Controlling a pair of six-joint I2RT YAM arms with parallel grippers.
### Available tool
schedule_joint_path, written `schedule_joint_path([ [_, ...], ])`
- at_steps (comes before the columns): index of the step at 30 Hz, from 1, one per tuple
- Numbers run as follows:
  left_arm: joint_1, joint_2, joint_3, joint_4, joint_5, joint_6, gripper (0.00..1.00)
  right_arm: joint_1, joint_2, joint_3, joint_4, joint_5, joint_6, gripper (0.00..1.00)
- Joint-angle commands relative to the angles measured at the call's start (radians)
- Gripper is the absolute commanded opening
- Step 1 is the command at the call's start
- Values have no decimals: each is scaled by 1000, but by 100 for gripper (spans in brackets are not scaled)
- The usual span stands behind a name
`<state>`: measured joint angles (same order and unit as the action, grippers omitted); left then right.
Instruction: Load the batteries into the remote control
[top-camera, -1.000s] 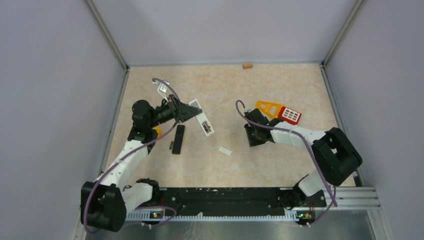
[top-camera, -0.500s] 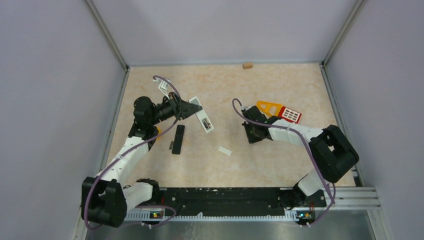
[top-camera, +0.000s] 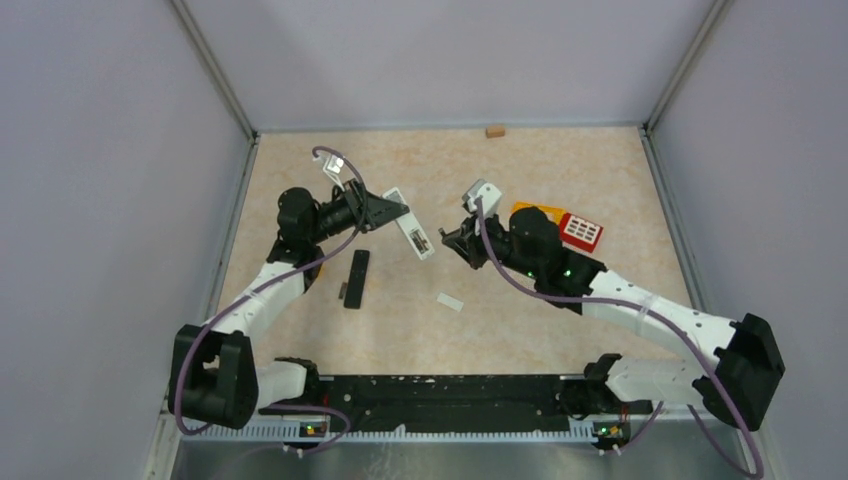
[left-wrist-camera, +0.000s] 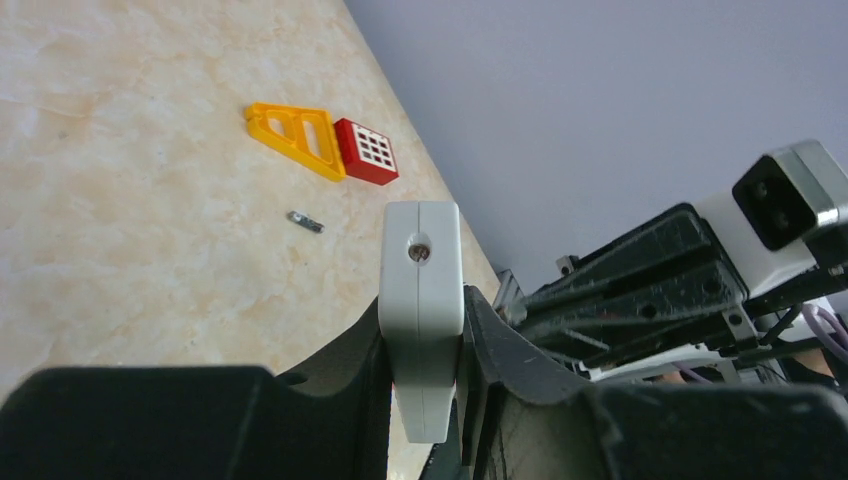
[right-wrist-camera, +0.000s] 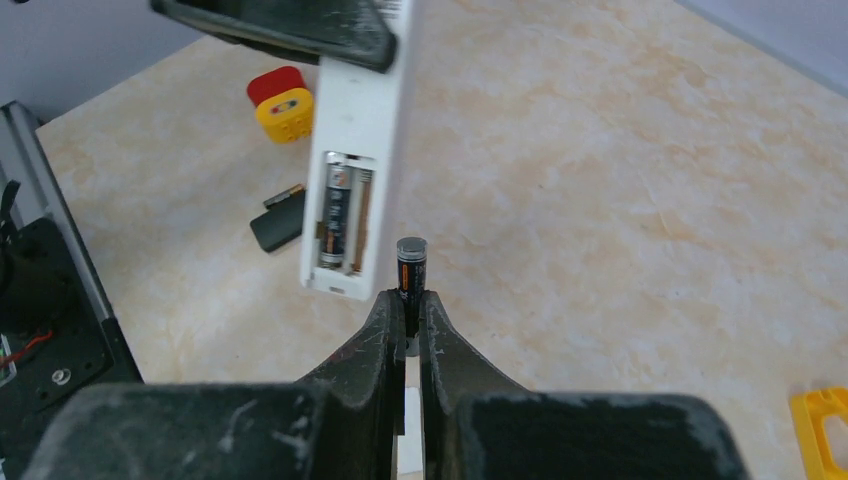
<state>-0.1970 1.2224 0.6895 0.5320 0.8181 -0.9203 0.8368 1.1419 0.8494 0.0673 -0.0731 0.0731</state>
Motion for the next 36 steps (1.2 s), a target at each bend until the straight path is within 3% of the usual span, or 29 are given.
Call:
schedule_joint_path([
  [1,-23,-4,1,175,48,-69,0,103,7,102,35,2,-111,0],
  [5,-30,-6,-16,191,37,-102,0,106,95,290,-233,43,-1,0],
  [9,-33,-8,-42,212,21,-138,0,107,134,363,-351,68,87,0],
  [15,-35,23,-32,94,-19,-249,0,108,241,564,-652,176,184,0],
  [19,-35,58,-34,91,-14,-268,0,107,321,676,-799,126,215,0],
  [26,-35,82,-43,89,-24,-269,0,111,395,741,-890,99,240,1],
  [36,-35,105,-34,95,-19,-280,0,128,403,713,-852,137,218,4],
])
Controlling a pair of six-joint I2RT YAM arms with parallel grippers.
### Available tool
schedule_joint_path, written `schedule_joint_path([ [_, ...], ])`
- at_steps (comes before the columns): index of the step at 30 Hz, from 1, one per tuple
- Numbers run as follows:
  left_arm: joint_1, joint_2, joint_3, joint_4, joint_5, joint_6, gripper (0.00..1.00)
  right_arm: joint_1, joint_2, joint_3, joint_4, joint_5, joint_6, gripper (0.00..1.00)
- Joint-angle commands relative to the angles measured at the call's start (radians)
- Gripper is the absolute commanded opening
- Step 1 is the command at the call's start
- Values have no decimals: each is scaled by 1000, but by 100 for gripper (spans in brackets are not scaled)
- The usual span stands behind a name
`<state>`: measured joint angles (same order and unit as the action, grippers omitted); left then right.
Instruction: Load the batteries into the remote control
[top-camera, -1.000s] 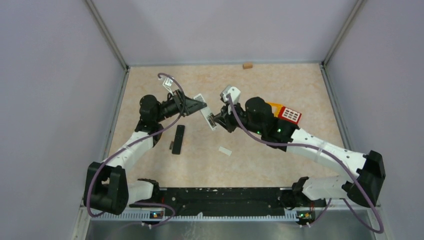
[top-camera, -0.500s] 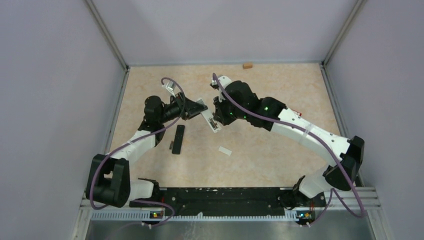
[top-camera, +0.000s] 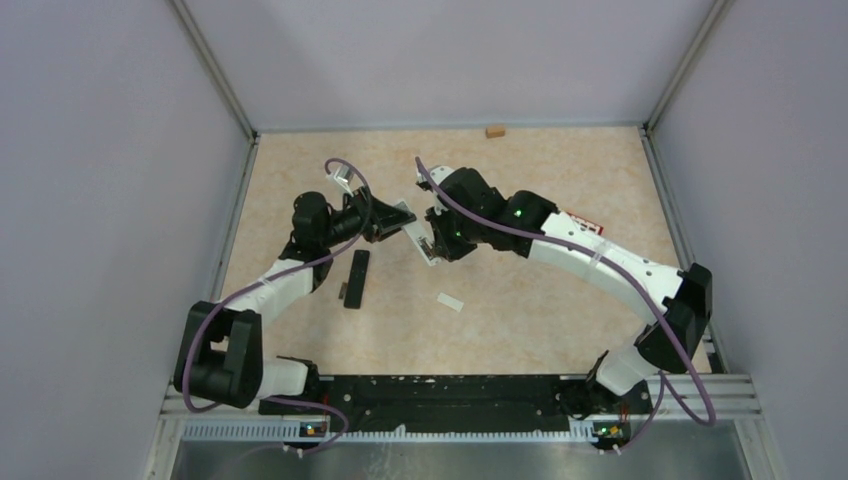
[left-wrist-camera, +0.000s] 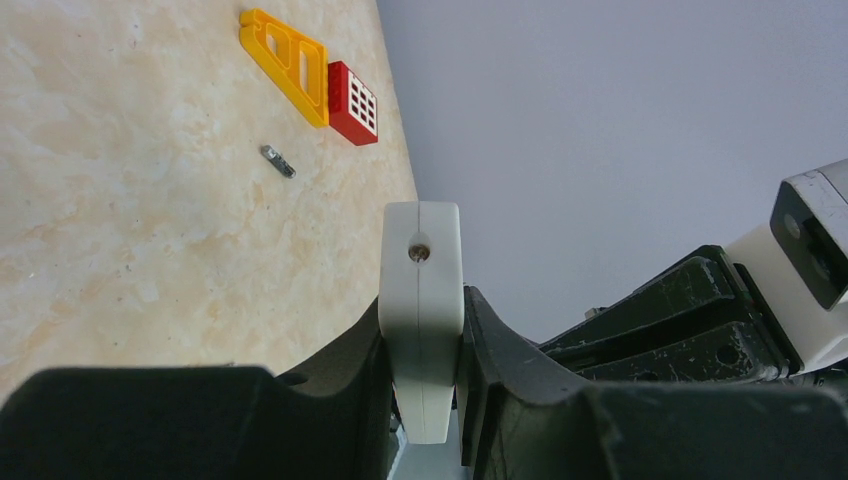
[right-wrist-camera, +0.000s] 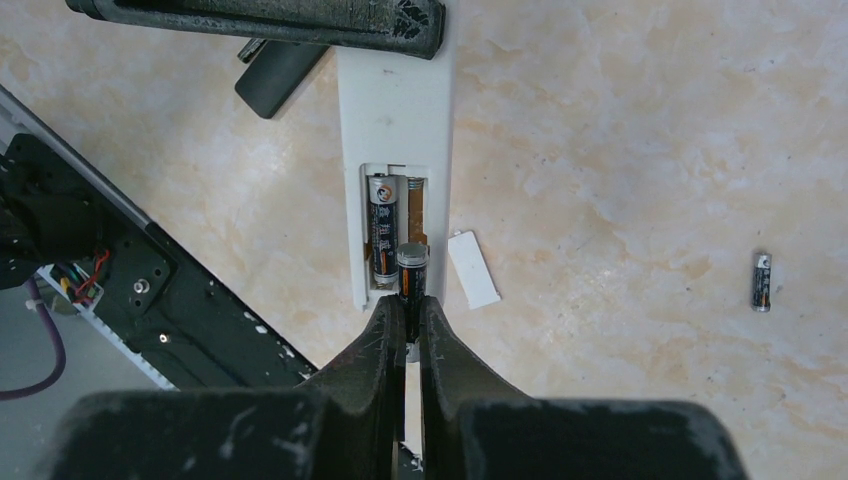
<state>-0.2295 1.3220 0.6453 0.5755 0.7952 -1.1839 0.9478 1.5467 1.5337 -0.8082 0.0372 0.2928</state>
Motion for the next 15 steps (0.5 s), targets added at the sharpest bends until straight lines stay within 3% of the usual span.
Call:
schedule_joint_path([
  [1,-2,6,7,54,3,-19,0,21,-3,20,33,32,-7,5],
  [15,-2,19,-7,122,8,-78,0,30,31,16,56,70,-8,12],
])
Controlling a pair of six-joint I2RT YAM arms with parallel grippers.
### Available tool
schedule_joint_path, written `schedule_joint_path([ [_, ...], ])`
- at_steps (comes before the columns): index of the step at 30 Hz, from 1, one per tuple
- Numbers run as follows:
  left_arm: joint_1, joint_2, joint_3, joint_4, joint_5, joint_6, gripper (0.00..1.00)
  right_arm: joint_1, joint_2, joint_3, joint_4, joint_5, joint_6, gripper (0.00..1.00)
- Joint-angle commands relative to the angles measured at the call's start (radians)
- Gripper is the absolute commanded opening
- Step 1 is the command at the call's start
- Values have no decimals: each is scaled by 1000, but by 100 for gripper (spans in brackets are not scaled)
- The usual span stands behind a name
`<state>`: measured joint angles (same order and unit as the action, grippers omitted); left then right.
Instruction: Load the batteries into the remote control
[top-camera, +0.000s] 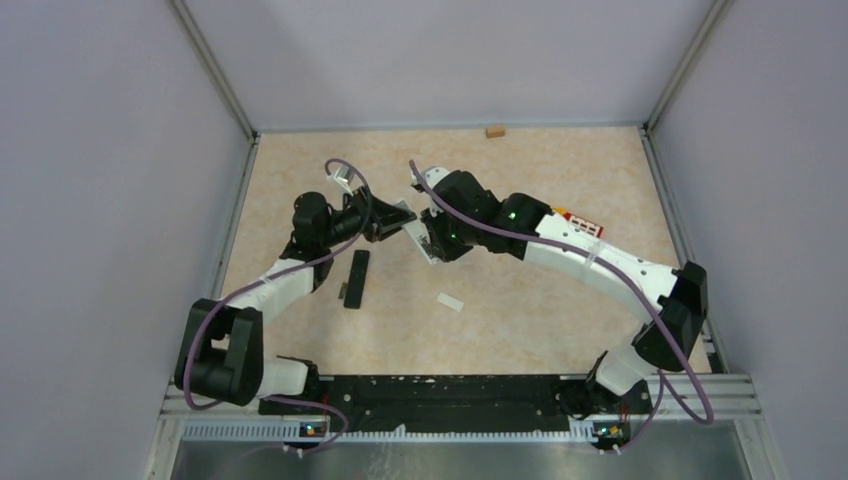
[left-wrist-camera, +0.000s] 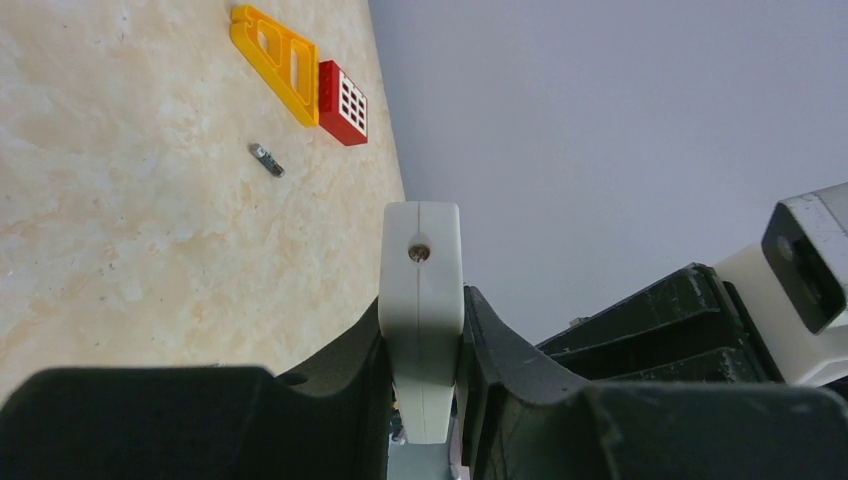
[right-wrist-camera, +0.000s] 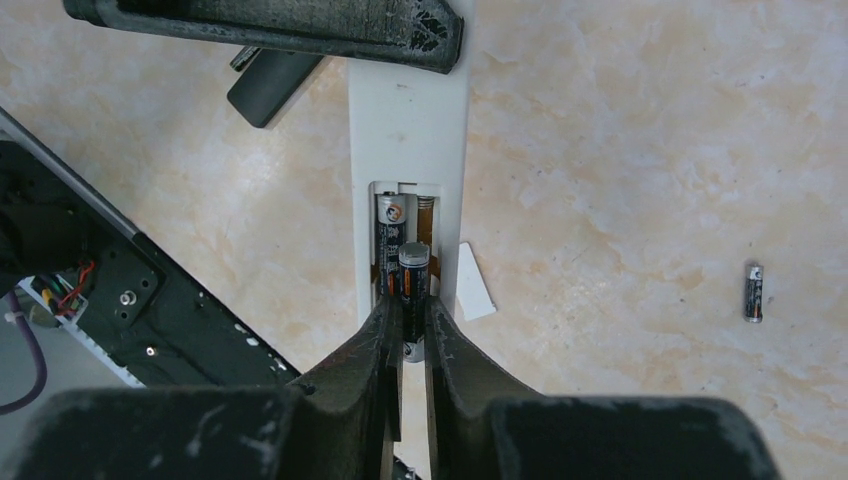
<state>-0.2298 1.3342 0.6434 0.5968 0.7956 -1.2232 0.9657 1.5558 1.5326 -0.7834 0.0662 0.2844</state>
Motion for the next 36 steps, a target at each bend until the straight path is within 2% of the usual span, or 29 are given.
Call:
schedule_joint_path([
  [1,-2,7,-6,112,9,-48,0,12,21,16,36,41,-1,12],
  [10,-2,23,-8,147,20,-81,0,12,27,30,44,76,7,27],
  [20,-2,24,-13,144,21,-98,0,11,-20,20,111,126,61,30],
  [25,0,40,-20,159,28,-154,0,11,-101,-36,215,140,119,49],
  [28,1,54,-36,223,35,-254,0,10,-168,-96,282,174,180,55],
  [32,6,78,-84,409,35,-465,0,-10,-263,-220,370,211,311,65],
  [36,6,85,-114,551,10,-628,0,-13,-389,-399,598,193,450,79],
])
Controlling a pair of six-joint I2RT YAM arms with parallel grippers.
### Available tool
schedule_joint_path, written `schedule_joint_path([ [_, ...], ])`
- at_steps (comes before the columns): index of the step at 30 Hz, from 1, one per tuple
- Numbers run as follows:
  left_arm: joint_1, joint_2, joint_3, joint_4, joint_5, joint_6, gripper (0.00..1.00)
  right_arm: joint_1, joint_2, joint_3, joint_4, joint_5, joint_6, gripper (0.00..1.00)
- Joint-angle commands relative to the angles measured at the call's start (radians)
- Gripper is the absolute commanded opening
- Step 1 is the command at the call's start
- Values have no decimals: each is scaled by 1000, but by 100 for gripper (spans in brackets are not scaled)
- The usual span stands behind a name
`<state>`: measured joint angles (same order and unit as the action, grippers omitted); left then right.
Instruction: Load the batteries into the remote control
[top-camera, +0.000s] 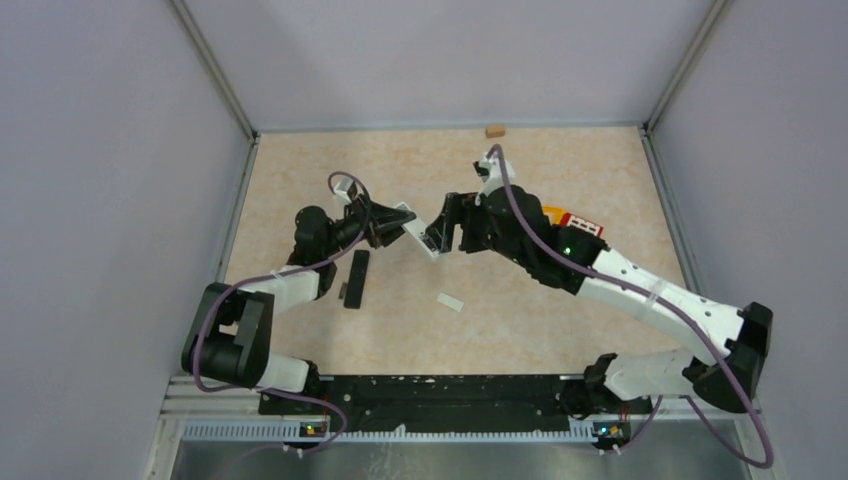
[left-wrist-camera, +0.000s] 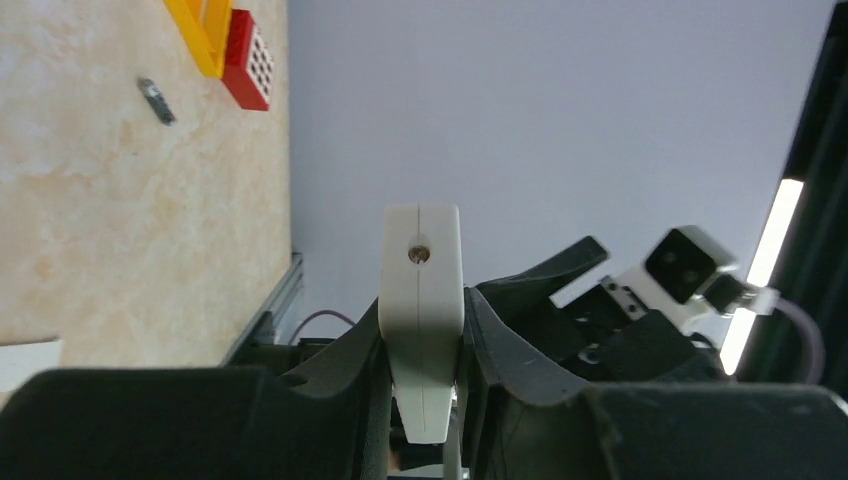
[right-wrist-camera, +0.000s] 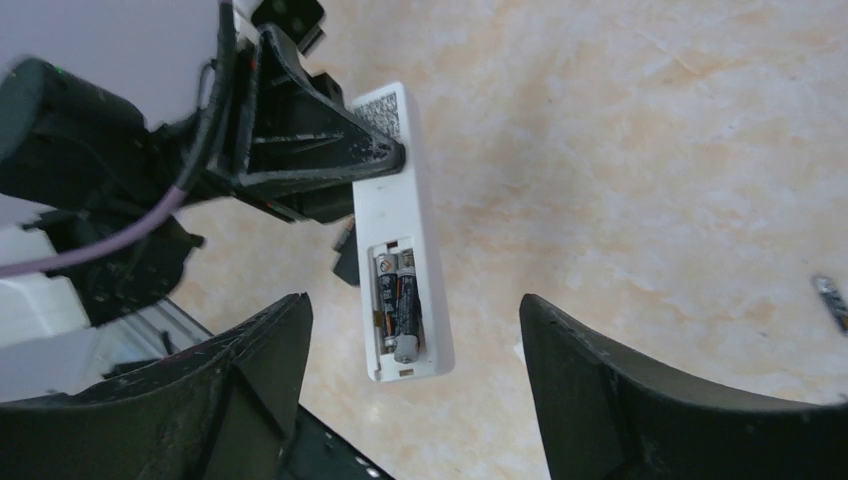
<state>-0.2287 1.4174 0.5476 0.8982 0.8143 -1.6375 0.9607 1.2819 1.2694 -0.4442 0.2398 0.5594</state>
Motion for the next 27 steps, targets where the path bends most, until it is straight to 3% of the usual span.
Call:
schedule_joint_path([
  [1,5,0,-23,271,-17,-246,0,-9,-144,-181,325,9,195,81],
  [14,3,-71,10,259,-71,-329,0,-11,-236,-341,615,-64,359,81],
  [20,3,-92,34,257,-82,-328,0,-11,-267,-375,637,-42,409,80],
  [24,2,-92,42,269,-85,-344,0,-12,-268,-400,670,-44,452,74],
  [27,2,-91,46,284,-88,-356,0,-14,-257,-415,700,-58,486,62],
])
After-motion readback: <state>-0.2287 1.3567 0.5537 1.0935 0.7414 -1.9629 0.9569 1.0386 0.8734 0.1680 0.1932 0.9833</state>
